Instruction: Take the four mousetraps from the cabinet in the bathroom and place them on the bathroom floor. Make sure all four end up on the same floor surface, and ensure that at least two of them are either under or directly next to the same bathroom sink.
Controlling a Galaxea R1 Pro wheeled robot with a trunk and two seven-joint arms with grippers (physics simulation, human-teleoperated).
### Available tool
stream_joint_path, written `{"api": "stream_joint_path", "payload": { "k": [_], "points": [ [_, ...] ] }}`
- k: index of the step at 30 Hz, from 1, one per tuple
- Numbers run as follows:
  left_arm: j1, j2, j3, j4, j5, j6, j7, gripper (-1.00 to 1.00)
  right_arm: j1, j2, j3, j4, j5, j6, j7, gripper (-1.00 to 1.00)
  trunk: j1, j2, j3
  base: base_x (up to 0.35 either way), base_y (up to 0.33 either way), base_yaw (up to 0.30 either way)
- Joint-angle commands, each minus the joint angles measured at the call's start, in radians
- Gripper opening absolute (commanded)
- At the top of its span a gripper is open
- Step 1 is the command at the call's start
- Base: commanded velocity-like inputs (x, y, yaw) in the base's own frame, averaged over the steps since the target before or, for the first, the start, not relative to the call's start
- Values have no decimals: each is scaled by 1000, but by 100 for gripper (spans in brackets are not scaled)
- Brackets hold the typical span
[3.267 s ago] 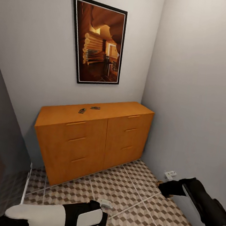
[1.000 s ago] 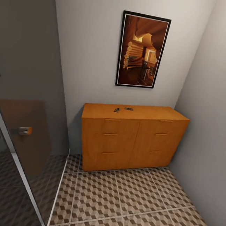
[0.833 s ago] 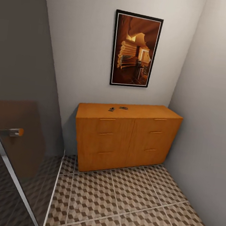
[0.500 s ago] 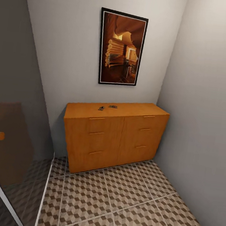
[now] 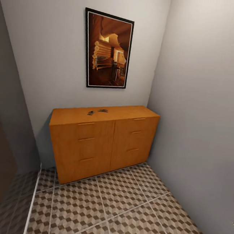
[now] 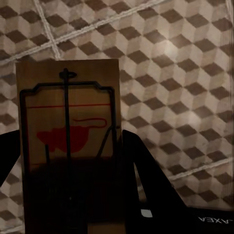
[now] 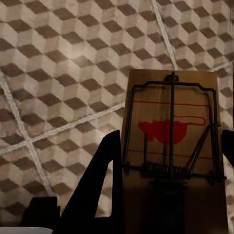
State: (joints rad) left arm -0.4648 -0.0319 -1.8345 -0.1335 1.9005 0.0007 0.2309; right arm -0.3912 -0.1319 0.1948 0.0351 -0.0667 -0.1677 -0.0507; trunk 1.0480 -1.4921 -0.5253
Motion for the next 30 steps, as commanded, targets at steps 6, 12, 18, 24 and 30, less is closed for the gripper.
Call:
{"api": "stream_joint_path", "payload": {
  "k": [6,12,18,24,30],
  "points": [
    [0,-2,0,1,0,0,0,-100,0,0,0,0,-6,-1,2,-100,0,0,4,0,0,-269],
    [0,-2,0,2,0,1,1,-100,0,0,0,0,-7,-1,1,-100,0,0,5,0,0,-229],
    [0,-2,0,2,0,1,1,-100,0,1,0,0,-8,1,1,-100,0,0,-1,0,0,-39],
    [0,-2,0,2,0,1,1,-100,0,1,0,0,-8,1,2,-100,0,0,-10,0,0,-2],
    [0,-2,0,1,0,1,0,-100,0,1,0,0,-8,1,2,-100,0,0,-20,0,0,0]
  ]
}}
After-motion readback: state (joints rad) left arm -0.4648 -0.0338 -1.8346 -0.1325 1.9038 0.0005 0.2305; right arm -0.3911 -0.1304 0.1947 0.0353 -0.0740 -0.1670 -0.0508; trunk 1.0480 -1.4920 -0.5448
